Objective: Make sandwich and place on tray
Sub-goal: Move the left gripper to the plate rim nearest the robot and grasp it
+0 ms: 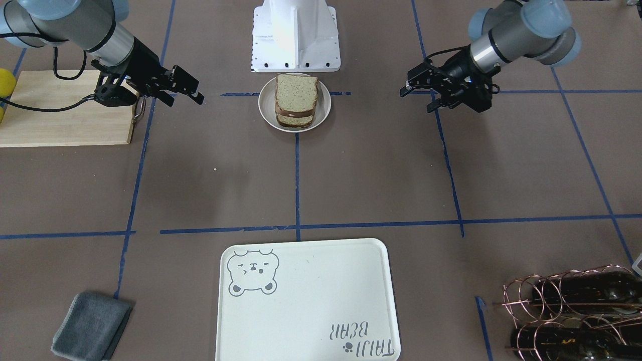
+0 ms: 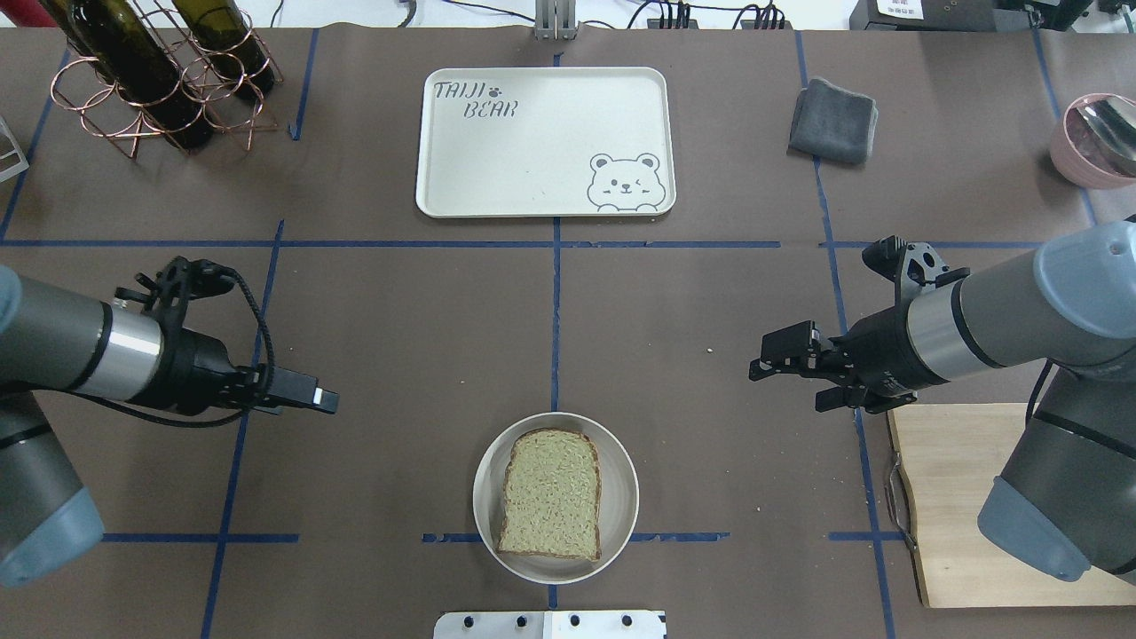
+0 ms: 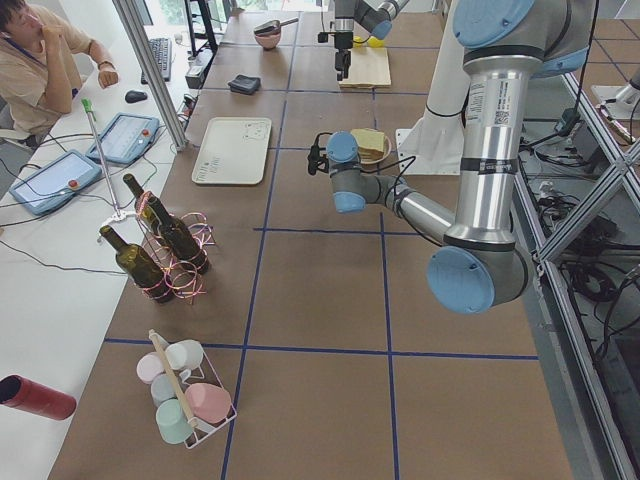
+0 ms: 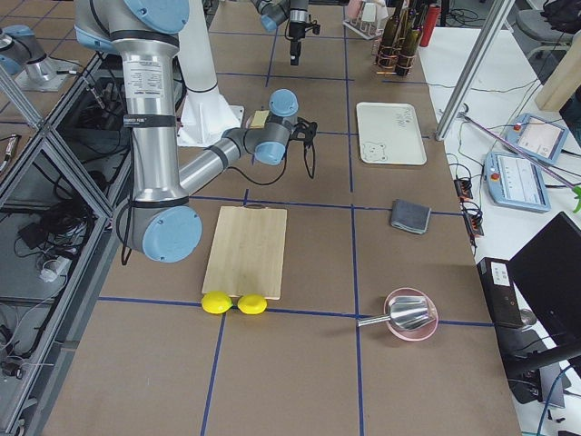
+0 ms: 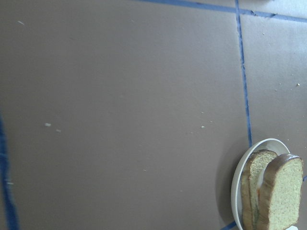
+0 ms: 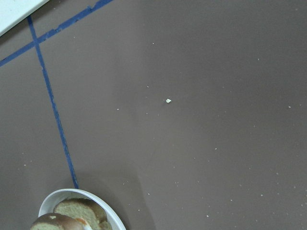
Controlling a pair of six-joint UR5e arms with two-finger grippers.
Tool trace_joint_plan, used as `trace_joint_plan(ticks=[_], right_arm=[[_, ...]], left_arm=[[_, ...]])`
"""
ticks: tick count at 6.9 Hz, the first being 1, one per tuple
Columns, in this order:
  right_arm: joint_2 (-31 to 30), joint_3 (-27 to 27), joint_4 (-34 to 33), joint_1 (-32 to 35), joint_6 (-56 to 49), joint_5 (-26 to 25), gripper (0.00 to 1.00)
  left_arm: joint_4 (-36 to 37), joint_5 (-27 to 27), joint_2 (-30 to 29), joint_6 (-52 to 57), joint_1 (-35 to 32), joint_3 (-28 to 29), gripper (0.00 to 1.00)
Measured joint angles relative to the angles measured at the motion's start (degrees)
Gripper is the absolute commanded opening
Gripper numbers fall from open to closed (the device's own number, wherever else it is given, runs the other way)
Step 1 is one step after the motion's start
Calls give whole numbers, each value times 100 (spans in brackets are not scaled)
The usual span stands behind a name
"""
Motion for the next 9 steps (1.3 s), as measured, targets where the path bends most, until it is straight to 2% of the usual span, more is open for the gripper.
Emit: trace_joint_plan(ticks=[1, 3, 4, 5, 7, 9], right_arm=[[-1, -5, 3, 33, -3, 20, 100], [6, -23, 6, 33, -4, 6, 100], [8, -38, 10, 25, -4, -18, 100], [8, -55, 12, 21, -4, -32, 100], [10, -100, 13, 17, -4, -41, 100], [22, -121, 13, 16, -4, -47, 100]], left_arm=[[334, 520, -213, -285, 449, -28, 70], [1554, 1394, -916, -451, 1084, 3, 59], [2179, 1544, -1326, -469, 1286, 87, 58], [2481, 1671, -1531, -473, 1394, 157, 57], [2615, 1869, -1659, -477, 1482, 205, 53], [2619, 1891, -1812, -490, 1633, 329, 42]])
